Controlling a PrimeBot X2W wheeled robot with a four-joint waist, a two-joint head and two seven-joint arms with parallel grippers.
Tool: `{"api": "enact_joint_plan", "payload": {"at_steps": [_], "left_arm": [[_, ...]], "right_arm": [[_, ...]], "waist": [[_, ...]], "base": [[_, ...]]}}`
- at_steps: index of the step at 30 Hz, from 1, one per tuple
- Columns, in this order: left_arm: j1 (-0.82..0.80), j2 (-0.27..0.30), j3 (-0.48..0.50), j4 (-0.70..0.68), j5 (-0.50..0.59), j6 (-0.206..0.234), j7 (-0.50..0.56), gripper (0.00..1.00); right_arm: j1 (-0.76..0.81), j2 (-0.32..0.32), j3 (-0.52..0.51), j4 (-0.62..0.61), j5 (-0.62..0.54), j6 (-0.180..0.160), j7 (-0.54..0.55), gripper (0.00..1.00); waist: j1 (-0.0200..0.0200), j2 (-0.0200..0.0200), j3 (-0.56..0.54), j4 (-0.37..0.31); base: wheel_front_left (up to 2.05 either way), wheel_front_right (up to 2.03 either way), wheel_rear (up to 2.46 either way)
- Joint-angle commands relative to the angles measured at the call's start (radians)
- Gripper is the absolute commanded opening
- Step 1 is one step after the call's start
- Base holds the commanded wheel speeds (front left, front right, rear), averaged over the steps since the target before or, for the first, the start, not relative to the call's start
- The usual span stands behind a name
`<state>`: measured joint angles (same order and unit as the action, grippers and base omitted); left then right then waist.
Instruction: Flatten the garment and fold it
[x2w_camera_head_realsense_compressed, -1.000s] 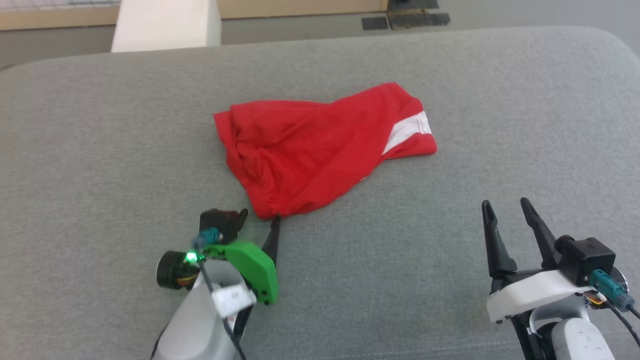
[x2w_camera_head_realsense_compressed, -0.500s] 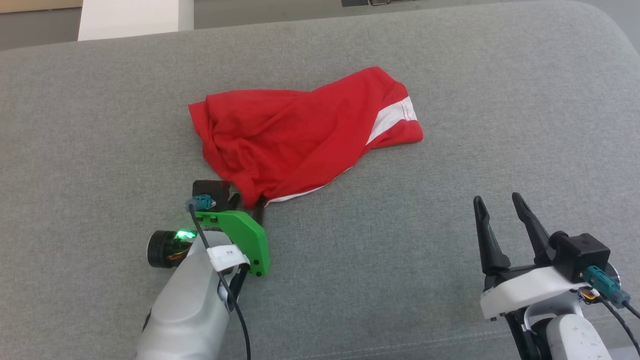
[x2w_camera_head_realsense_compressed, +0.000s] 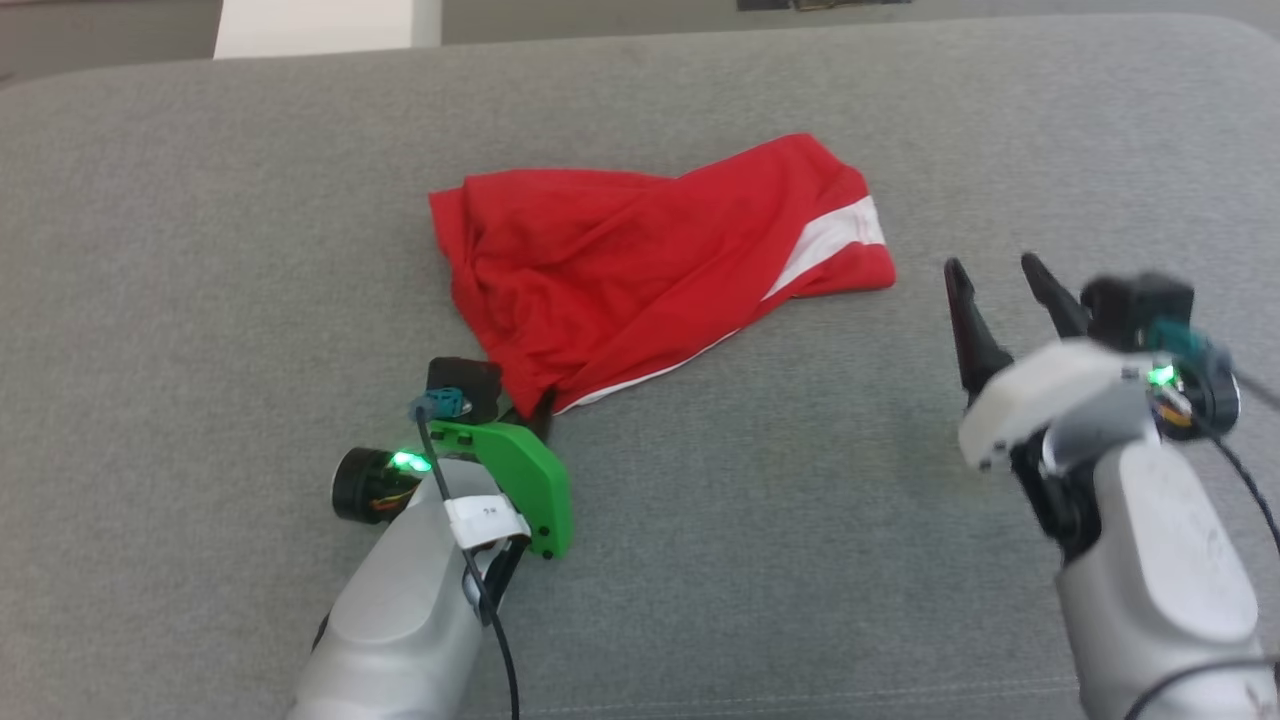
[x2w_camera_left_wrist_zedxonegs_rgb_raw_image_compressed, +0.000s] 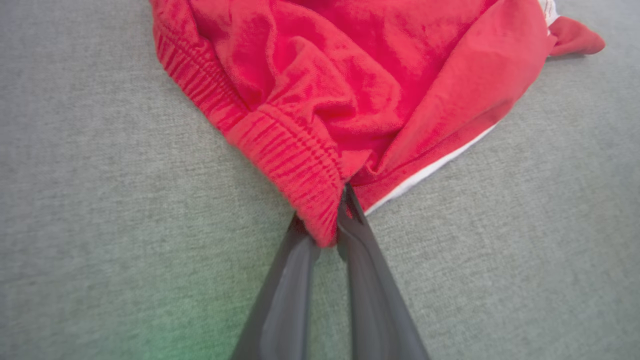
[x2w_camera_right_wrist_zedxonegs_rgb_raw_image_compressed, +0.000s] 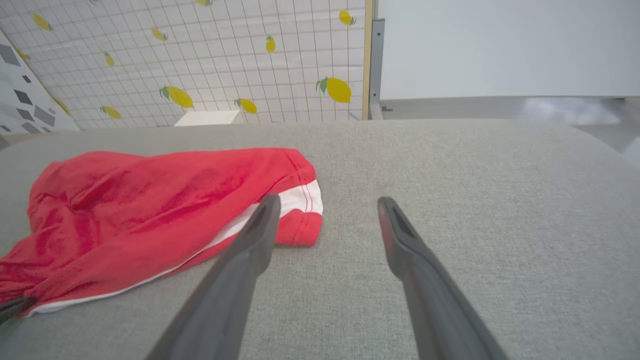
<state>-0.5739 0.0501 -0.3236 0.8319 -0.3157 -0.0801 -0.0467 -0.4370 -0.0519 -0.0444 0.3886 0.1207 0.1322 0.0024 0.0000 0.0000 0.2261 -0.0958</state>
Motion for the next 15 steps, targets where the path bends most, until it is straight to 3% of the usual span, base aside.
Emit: {"api": "enact_joint_plan", "payload": {"at_steps": [1,7,15], "left_arm": [[-0.006,0.000,-0.013,-0.009,-0.016,-0.006,0.000,0.00],[-0.030,0.000,-0.083,-0.090,-0.044,-0.002,0.003,0.00],[-0.051,0.000,-0.146,-0.169,-0.067,0.019,0.001,0.00]], "right_arm": [[-0.063,0.002,-0.015,0.054,-0.009,-0.002,0.020,1.00],[-0.295,0.002,-0.121,0.309,-0.079,-0.002,0.135,1.00],[-0.491,-0.004,-0.234,0.507,-0.218,-0.002,0.310,1.00]], "waist": [[0.0000,0.0000,0.036,0.041],[0.0000,0.0000,0.105,0.114],[0.0000,0.0000,0.188,0.174]], "base": [[0.00,0.00,0.00],[0.00,0.00,0.00],[0.00,0.00,0.00]]}}
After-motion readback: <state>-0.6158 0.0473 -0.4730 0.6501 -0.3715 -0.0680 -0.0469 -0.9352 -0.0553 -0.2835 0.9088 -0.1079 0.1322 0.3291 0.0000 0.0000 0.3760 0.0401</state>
